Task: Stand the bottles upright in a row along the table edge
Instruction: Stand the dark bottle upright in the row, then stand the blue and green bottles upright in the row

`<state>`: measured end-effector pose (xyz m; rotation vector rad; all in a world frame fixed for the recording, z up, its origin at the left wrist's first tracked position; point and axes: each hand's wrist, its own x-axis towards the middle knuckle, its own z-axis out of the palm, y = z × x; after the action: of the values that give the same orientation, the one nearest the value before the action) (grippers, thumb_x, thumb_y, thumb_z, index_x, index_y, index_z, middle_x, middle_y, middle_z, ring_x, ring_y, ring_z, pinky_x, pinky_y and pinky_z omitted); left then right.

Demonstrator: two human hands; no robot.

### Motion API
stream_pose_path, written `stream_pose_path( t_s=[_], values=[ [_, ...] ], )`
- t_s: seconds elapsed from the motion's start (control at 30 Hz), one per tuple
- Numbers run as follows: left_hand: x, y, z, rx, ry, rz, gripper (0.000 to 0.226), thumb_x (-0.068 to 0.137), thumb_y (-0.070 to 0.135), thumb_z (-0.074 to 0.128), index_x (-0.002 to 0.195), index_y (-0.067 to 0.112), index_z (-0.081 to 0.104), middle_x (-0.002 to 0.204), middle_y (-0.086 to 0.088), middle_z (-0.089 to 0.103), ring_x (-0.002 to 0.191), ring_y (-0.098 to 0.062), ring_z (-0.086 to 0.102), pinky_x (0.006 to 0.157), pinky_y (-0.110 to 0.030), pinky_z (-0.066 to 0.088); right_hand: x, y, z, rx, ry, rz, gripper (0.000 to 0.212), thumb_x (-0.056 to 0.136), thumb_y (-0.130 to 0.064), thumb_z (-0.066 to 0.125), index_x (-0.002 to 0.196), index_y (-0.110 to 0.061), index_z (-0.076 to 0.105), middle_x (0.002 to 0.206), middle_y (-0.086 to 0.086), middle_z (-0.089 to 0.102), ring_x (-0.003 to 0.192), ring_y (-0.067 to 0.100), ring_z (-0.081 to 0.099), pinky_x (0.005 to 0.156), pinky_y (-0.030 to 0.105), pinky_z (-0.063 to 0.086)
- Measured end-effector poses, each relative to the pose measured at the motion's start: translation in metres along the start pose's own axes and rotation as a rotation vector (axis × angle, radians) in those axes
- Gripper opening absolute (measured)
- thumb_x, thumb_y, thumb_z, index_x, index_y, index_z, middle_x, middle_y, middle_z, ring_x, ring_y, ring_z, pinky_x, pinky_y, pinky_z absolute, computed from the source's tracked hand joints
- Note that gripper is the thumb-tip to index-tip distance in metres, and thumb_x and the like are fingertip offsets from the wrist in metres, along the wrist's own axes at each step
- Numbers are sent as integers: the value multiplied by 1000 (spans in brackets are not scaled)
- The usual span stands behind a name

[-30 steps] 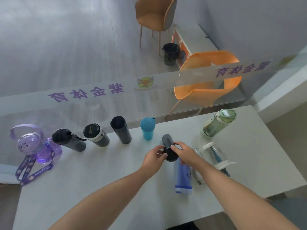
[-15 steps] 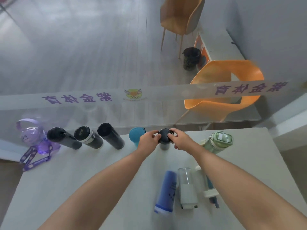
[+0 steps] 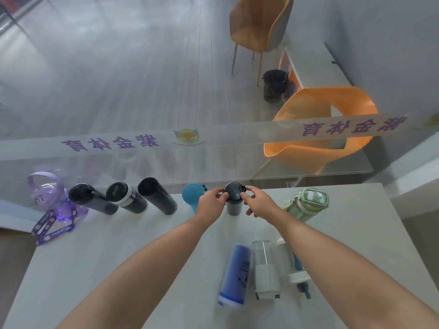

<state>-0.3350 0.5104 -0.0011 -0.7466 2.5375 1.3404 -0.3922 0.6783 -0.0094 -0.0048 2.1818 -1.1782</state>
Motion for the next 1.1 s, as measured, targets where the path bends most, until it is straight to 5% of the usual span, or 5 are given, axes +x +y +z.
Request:
stream_pose_path(
  t_s=[0.3, 0.47, 0.77, 0.93, 1.1],
  values=[
    [-33, -23, -9, 33, 24, -12, 27, 92, 20, 59, 119, 15, 62, 100, -1, 66, 90, -20, 65, 88, -36, 55, -42, 11, 0, -19, 83, 105, 33, 99, -23, 36, 83, -8, 61, 84, 12, 73, 55, 20, 62, 48, 24, 38],
    [-77, -69, -1, 175, -170, 53, 14, 88, 17, 63, 102, 16, 66, 89, 0, 64, 79, -18, 59, 66, -26, 49, -98, 50, 27, -21, 81, 156, 26, 92, -4, 36, 81, -11, 58, 84, 11, 67, 47, 18, 54, 46, 21, 48],
    [-141, -148, 25, 383, -461, 92, 37, 89, 8, 39, 115, 24, 61, 102, 3, 72, 89, -18, 65, 74, -27, 53, -171, 110, 108, -111, 35, 290, 27, 96, -12, 44, 116, -15, 62, 96, 6, 66, 45, 13, 58, 42, 19, 47],
    [-156, -170, 43, 356, -554, 105, 62, 85, 16, 56, 144, 24, 38, 137, -6, 52, 118, -22, 55, 93, -24, 44, -177, 120, 124, -105, 25, 279, 42, 96, -17, 48, 138, -18, 50, 112, 3, 64, 55, 16, 61, 48, 22, 49],
    [-161, -180, 65, 224, -581, 68, 79, 81, 22, 68, 147, 29, 26, 123, -3, 53, 105, -19, 61, 85, -25, 51, -168, 122, 134, -63, -80, 353, 54, 97, -14, 44, 146, -27, 25, 117, 11, 60, 56, 24, 65, 53, 32, 57]
  ],
)
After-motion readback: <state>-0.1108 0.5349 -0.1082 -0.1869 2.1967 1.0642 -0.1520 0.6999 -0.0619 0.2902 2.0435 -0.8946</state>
